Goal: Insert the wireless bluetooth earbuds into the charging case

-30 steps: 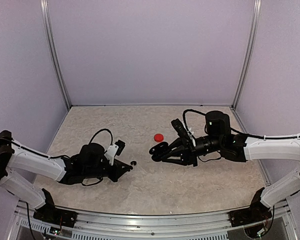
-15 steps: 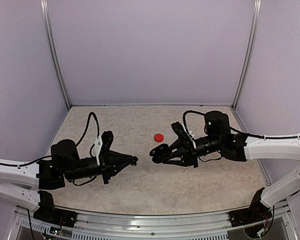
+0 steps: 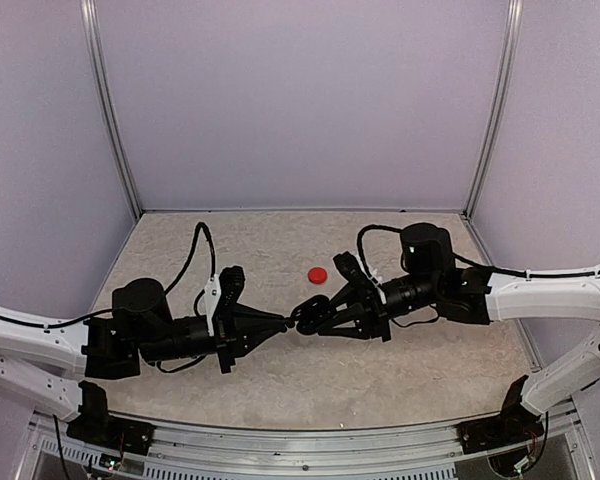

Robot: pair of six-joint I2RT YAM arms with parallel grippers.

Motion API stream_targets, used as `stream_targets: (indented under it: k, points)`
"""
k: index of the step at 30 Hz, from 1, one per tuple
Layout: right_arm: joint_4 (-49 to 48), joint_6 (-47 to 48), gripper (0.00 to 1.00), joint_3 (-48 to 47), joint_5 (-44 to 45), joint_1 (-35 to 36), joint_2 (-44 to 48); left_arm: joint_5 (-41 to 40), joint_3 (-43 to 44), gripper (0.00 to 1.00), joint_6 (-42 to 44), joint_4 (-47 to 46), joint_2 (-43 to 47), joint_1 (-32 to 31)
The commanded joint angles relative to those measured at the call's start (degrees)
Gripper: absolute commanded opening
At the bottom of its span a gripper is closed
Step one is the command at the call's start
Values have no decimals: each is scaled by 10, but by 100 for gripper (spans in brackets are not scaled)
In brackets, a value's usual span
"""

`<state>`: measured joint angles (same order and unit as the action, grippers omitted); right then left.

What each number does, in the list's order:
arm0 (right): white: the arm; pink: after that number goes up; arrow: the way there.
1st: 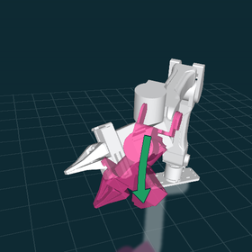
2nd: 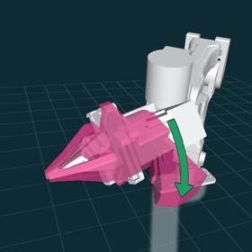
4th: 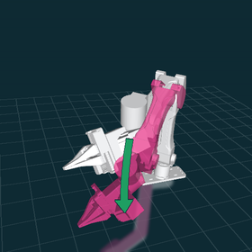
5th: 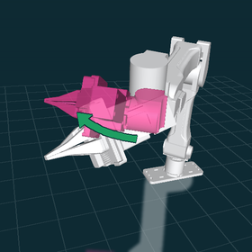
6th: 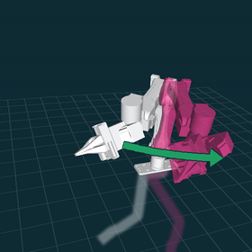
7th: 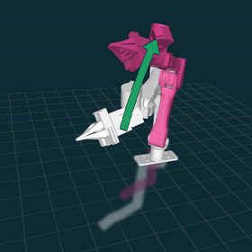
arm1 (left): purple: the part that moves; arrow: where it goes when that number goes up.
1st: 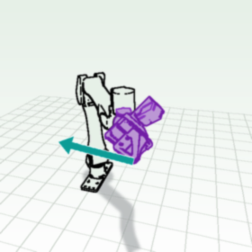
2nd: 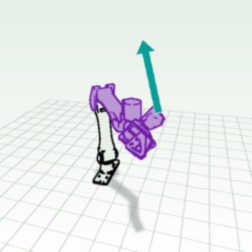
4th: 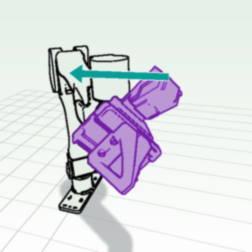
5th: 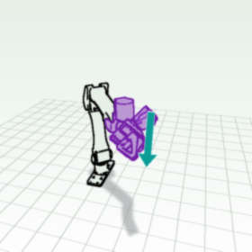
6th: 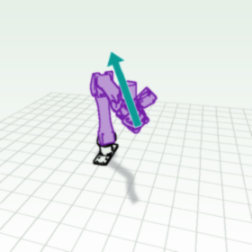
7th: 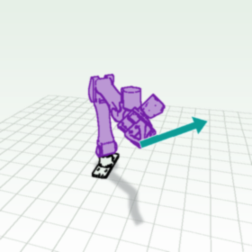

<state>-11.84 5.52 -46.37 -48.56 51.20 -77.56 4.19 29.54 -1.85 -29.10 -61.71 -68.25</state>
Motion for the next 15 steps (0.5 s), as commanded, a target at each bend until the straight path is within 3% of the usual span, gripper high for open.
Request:
stream_targets:
  k: [1,15]
  points:
    - [-5,-2,0,-19,6,10,-15,-17,25,7,11,-20,-17,-11]
    - [-8,-6,0,-30,10,22,-23,-37,39,7,12,-11,-52,-15]
